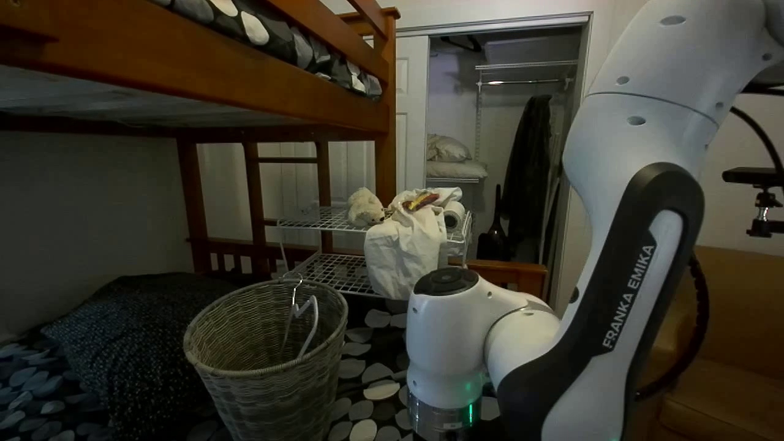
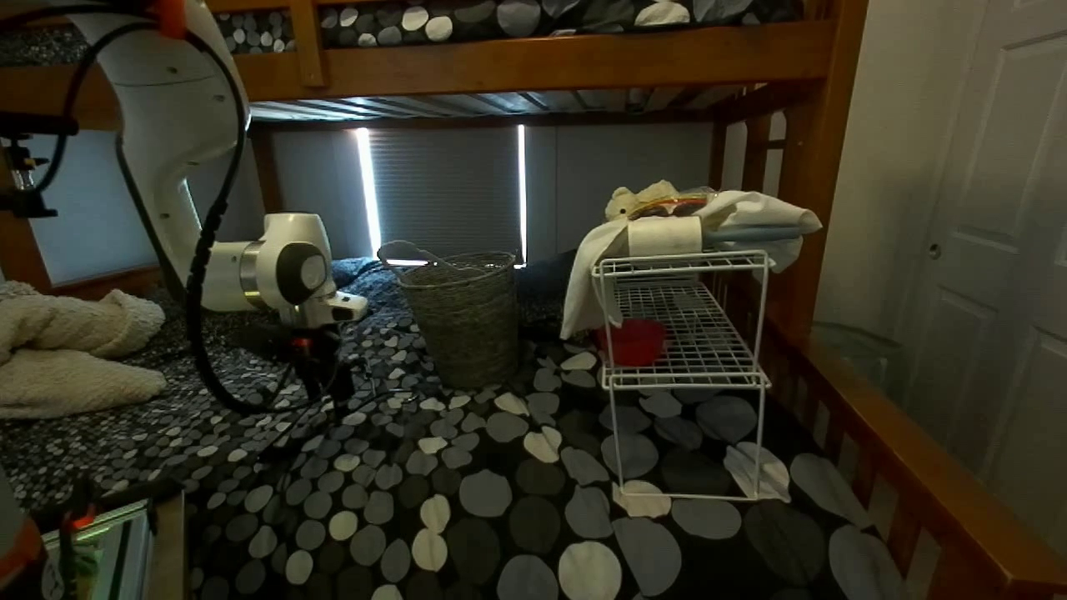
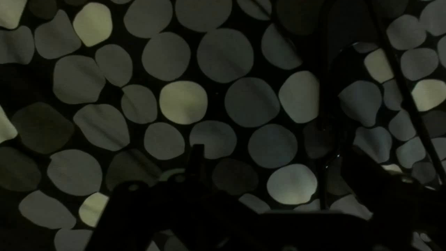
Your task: Put the black hanger in the basket
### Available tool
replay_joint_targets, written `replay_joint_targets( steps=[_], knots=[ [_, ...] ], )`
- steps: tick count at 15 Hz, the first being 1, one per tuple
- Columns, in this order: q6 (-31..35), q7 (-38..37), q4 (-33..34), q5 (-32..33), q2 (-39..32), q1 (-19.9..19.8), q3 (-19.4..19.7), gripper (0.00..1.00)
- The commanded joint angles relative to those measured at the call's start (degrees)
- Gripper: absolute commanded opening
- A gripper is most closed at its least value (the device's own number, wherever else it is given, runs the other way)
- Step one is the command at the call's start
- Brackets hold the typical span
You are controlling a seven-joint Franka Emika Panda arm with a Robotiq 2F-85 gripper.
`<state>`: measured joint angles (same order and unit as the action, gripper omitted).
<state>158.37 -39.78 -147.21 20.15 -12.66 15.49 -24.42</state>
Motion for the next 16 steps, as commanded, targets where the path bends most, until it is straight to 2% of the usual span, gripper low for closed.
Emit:
replay_joint_targets(
  steps=[1, 5, 7, 9, 10, 14, 16],
  knots=[
    [1.2, -1.7, 0.6, 1.4, -1.4, 0.8, 0.9, 1.0],
    [4.7, -5.9, 4.3, 4.6, -3.9, 3.7, 2.5, 1.0],
    [4.6, -8.3, 6.5, 6.6, -5.4, 5.8, 3.8, 0.93],
    [4.0, -11.5, 8.8, 9.4, -7.0, 8.4, 5.8, 0.93],
    [3.7, -13.3, 10.1, 10.9, -7.9, 9.7, 7.1, 0.86],
    [2.6, -18.7, 13.9, 14.8, -11.4, 13.9, 11.7, 0.85],
    [2.5, -19.6, 15.5, 15.1, -13.8, 15.1, 13.1, 0.78]
  ],
)
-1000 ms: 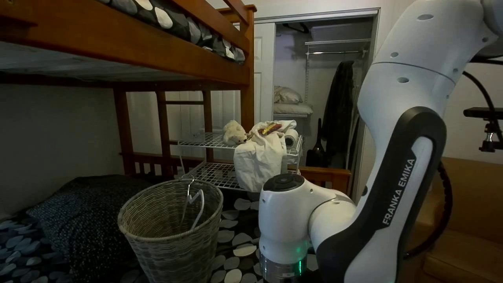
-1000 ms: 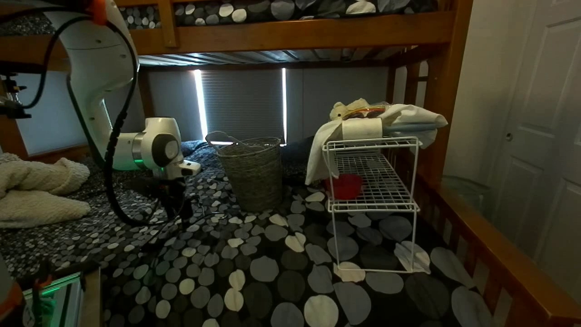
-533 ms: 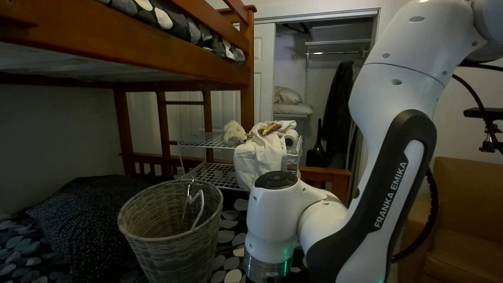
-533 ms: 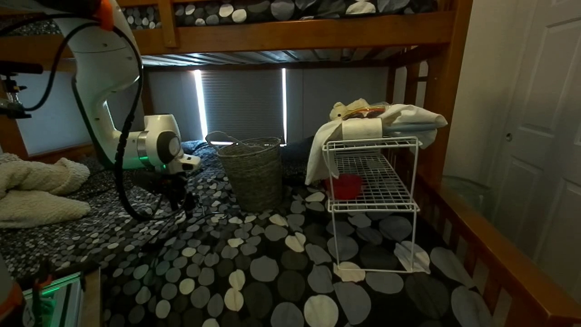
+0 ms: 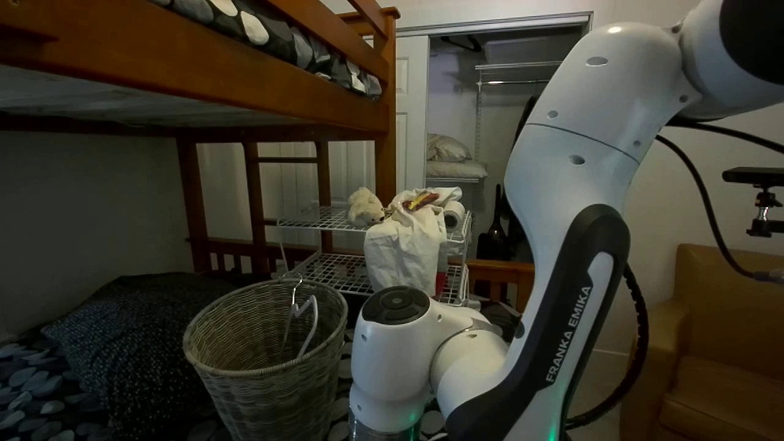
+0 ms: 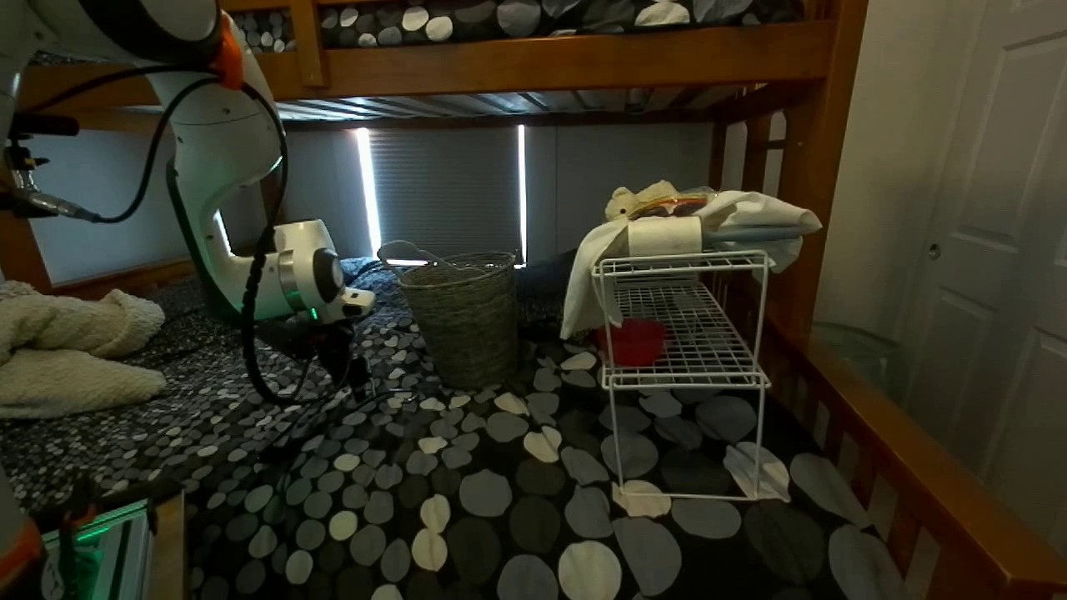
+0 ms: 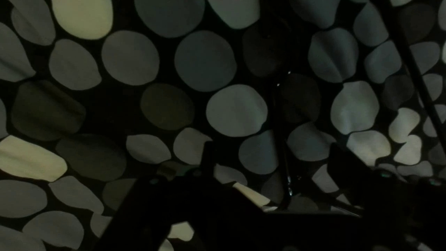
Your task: Put the black hanger in the basket
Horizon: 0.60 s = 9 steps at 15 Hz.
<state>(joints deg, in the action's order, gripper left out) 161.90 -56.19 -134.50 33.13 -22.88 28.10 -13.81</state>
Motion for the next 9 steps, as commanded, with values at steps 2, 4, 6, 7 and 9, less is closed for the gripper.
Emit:
replay_joint_targets(
  steps=[2, 4, 6, 7, 9],
  knots=[
    [-1.2, -3.3, 3.7, 1.6, -5.3, 3.3, 3.3, 0.75],
    [-1.3, -3.3, 4.8, 1.2, -7.2, 4.1, 4.0, 0.68],
    [-0.3, -0.6, 5.2, -2.9, -8.1, 7.4, 7.1, 0.66],
    [-0.2, -0.2, 5.5, -3.6, -8.5, 8.3, 7.8, 0.68],
    [0.1, 0.3, 5.9, -4.9, -8.9, 10.2, 9.2, 0.71]
  ],
)
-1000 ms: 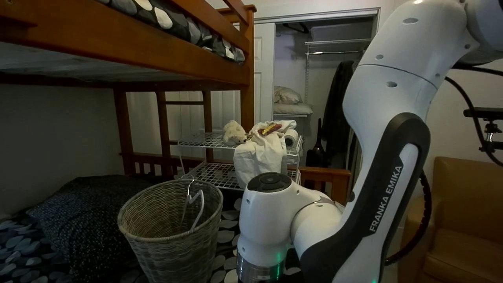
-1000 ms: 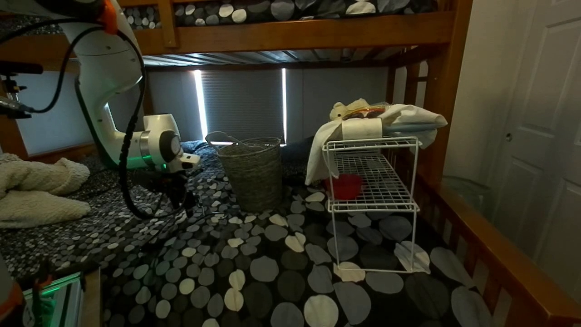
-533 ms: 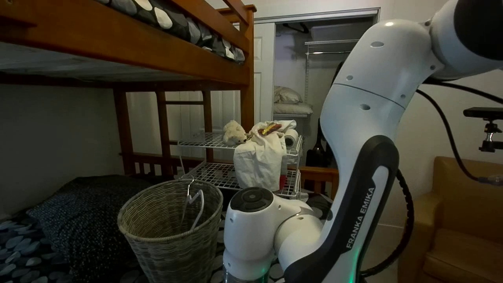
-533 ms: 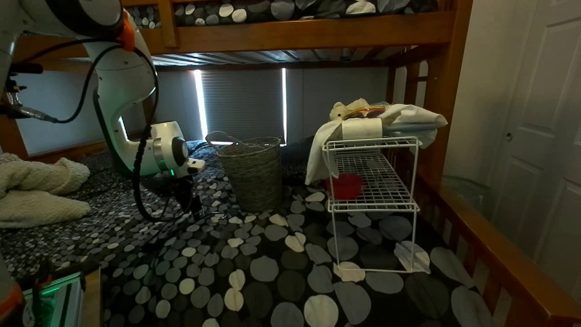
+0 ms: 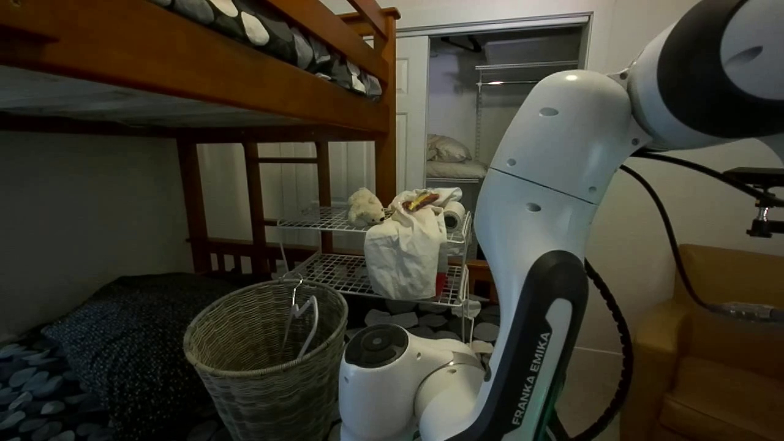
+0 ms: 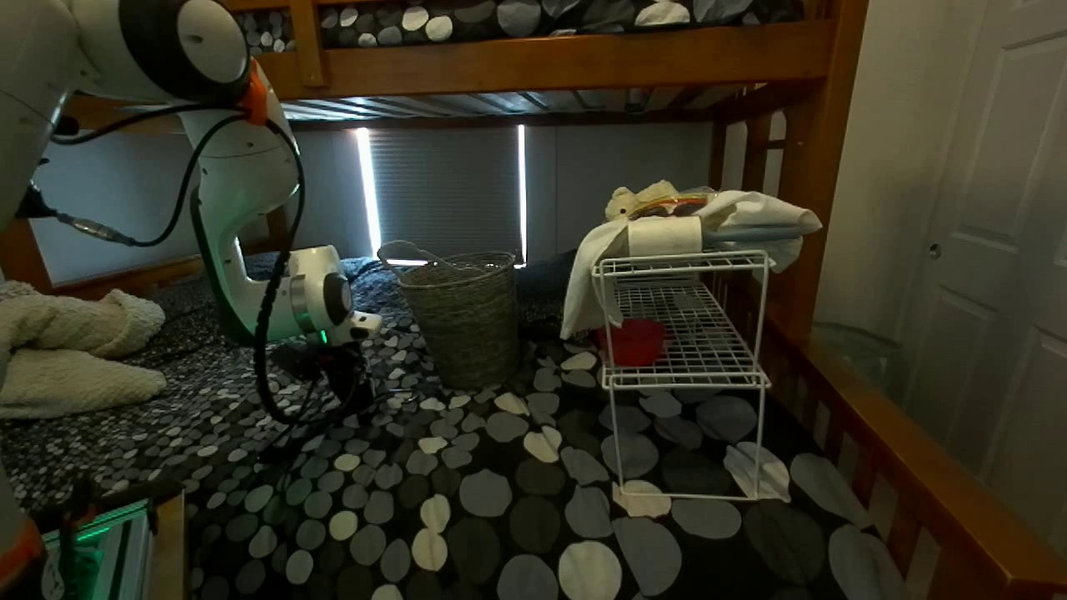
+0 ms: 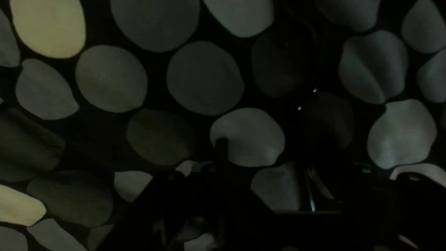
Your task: Put the black hanger in the basket
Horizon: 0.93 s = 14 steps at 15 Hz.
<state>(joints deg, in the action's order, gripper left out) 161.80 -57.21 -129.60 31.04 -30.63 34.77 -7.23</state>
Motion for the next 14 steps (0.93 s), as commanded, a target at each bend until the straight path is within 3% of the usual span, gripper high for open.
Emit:
replay_joint_targets(
  steps=[1, 2, 4, 5, 10, 14],
  knots=[
    [0.4, 1.5, 1.0, -3.4, -1.0, 4.5, 3.3, 0.7],
    [0.5, 1.9, 1.2, -4.1, -1.0, 5.2, 3.7, 0.72],
    [0.5, 2.6, 1.3, -5.4, -1.0, 6.4, 4.4, 0.47],
    [0.6, 3.0, 1.4, -6.0, -1.0, 7.0, 4.8, 0.43],
    [0.5, 4.5, 1.9, -7.9, -1.1, 9.1, 6.5, 0.03],
    [1.1, 6.2, 0.7, -9.4, 0.6, 9.0, 6.1, 0.02]
  ],
)
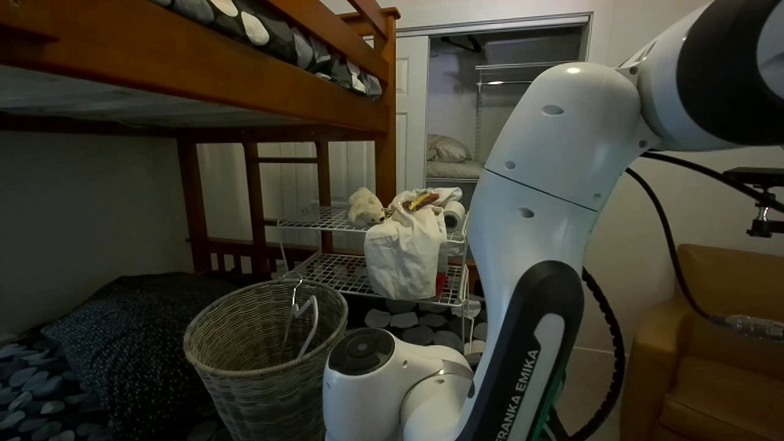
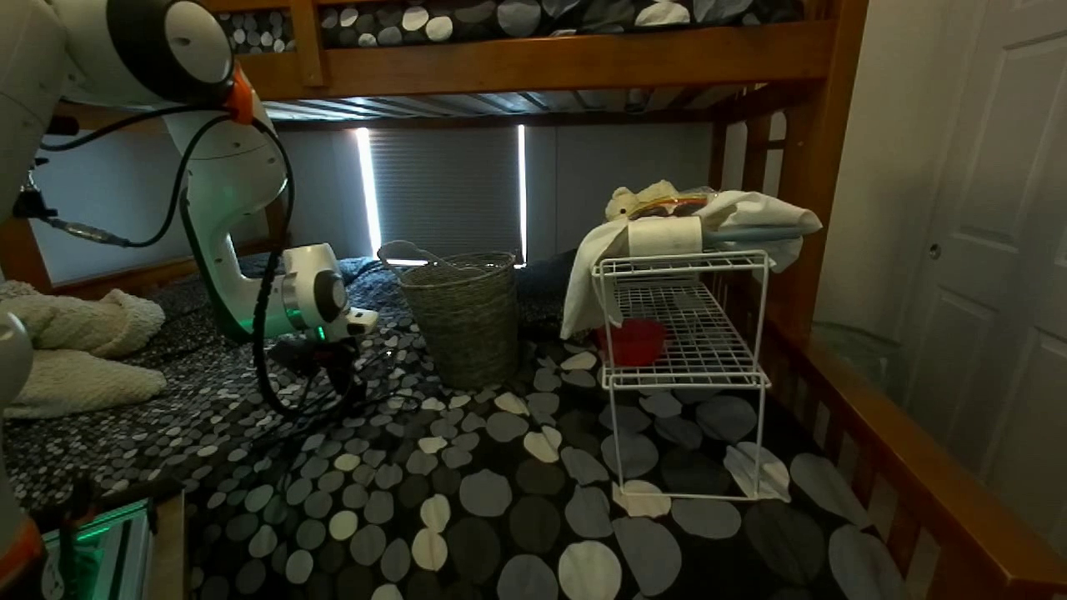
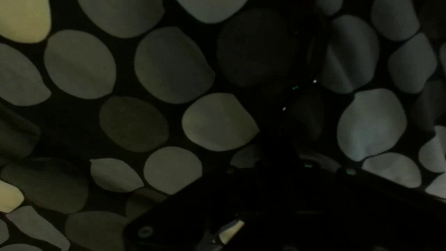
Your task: Put the black hanger in the basket
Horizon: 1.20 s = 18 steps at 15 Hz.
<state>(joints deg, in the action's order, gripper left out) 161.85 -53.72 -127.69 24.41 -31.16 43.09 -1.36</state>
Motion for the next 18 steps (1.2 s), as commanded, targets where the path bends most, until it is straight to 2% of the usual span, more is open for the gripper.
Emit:
replay_joint_targets(
  steps=[1, 8, 9, 12, 13, 14, 16, 18],
  knots=[
    [1.6, 4.0, -2.3, -3.8, 2.4, 0.0, -0.9, 0.02],
    [7.8, 17.8, -12.1, -17.8, 13.0, -6.8, -11.7, 0.02],
    [10.4, 19.1, -14.1, -20.4, 15.6, -8.1, -13.4, 0.02],
    [20.6, 25.0, -19.8, -30.2, 22.1, -14.0, -22.4, 0.02],
    [24.0, 24.3, -20.8, -30.7, 23.1, -17.9, -26.8, 0.02],
    [27.5, 23.3, -22.4, -31.8, 25.3, -19.6, -29.3, 0.02],
    [33.7, 19.0, -24.3, -31.3, 28.6, -22.1, -31.8, 0.02],
    [38.2, 13.7, -25.6, -30.3, 31.3, -23.7, -32.0, 0.02]
  ],
)
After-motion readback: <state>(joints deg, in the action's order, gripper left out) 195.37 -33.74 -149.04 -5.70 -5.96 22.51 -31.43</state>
